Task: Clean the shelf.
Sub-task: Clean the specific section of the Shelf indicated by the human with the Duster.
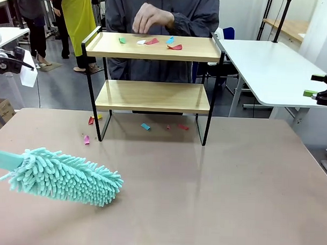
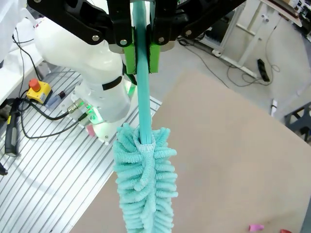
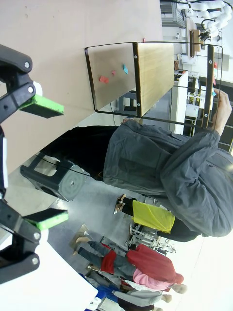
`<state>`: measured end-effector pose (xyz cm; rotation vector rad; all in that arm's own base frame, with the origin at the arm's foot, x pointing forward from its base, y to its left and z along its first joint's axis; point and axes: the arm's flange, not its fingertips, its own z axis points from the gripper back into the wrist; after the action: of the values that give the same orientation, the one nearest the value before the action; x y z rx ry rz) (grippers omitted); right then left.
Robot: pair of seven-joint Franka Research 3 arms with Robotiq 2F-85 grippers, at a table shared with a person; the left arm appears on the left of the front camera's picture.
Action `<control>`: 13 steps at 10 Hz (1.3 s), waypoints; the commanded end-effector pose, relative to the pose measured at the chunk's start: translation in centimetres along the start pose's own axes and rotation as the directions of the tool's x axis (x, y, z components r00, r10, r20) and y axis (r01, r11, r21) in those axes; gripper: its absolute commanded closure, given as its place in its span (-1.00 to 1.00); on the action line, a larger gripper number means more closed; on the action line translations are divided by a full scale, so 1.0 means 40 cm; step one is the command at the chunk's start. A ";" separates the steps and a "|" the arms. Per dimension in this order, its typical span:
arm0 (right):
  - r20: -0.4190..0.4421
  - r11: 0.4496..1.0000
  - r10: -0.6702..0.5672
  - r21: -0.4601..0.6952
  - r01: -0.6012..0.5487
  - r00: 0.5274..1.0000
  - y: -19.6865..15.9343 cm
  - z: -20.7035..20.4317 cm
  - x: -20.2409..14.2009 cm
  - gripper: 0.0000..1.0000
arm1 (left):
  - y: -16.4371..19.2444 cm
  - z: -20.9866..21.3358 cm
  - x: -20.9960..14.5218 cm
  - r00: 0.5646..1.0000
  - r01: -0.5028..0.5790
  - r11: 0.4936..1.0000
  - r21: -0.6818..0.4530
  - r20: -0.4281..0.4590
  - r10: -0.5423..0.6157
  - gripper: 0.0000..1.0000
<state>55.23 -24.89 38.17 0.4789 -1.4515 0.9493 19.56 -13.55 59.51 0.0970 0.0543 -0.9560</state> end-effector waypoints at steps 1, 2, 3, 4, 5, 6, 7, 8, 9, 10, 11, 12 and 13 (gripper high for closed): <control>-0.013 1.000 -0.012 0.001 0.012 1.000 -0.002 -0.003 0.019 -1.00 | -0.001 -0.001 -0.006 1.000 -0.015 1.000 -0.013 0.015 0.015 0.74; -0.013 1.000 -0.012 0.001 0.012 1.000 -0.002 -0.003 0.019 -1.00 | -0.001 -0.001 -0.006 1.000 -0.015 1.000 -0.013 0.015 0.015 0.74; -0.013 1.000 -0.012 0.001 0.012 1.000 -0.002 -0.003 0.019 -1.00 | -0.001 -0.001 -0.006 1.000 -0.015 1.000 -0.013 0.015 0.015 0.74; -0.013 1.000 -0.012 0.001 0.012 1.000 -0.002 -0.003 0.019 -1.00 | -0.001 -0.001 -0.006 1.000 -0.015 1.000 -0.013 0.015 0.015 0.74; -0.013 1.000 -0.012 0.001 0.012 1.000 -0.002 -0.003 0.019 -1.00 | -0.001 -0.001 -0.006 1.000 -0.015 1.000 -0.013 0.015 0.015 0.74; -0.013 1.000 -0.012 0.001 0.012 1.000 -0.002 -0.003 0.019 -1.00 | -0.001 -0.001 -0.006 1.000 -0.015 1.000 -0.013 0.015 0.015 0.74; -0.013 1.000 -0.012 0.001 0.012 1.000 -0.002 -0.003 0.019 -1.00 | -0.001 -0.001 -0.006 1.000 -0.015 1.000 -0.013 0.015 0.015 0.74; -0.013 1.000 -0.012 0.001 0.012 1.000 -0.002 -0.003 0.019 -1.00 | -0.001 -0.001 -0.006 1.000 -0.015 1.000 -0.013 0.015 0.015 0.74; -0.013 1.000 -0.012 0.001 0.012 1.000 -0.002 -0.003 0.019 -1.00 | -0.001 -0.001 -0.006 1.000 -0.015 1.000 -0.013 0.015 0.015 0.74; -0.013 1.000 -0.012 0.001 0.012 1.000 -0.002 -0.003 0.019 -1.00 | 0.000 0.000 0.000 1.000 0.000 1.000 0.000 0.000 0.000 0.74; -0.013 1.000 -0.012 0.001 0.012 1.000 -0.002 -0.003 0.019 -1.00 | -0.007 0.006 0.007 0.998 -0.008 0.997 -0.071 0.055 0.012 0.74; -0.013 1.000 -0.012 0.001 0.012 1.000 -0.002 -0.003 0.019 -1.00 | -0.008 0.027 0.018 0.990 -0.053 0.991 -0.122 0.124 0.068 0.74; -0.013 1.000 -0.012 0.001 0.012 1.000 -0.002 -0.003 0.019 -1.00 | -0.021 0.065 0.027 0.973 -0.058 0.980 -0.189 0.210 0.098 0.74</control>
<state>55.23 -24.89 38.17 0.4790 -1.4515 0.9493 19.51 -14.56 60.64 -0.0637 0.0026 -0.9208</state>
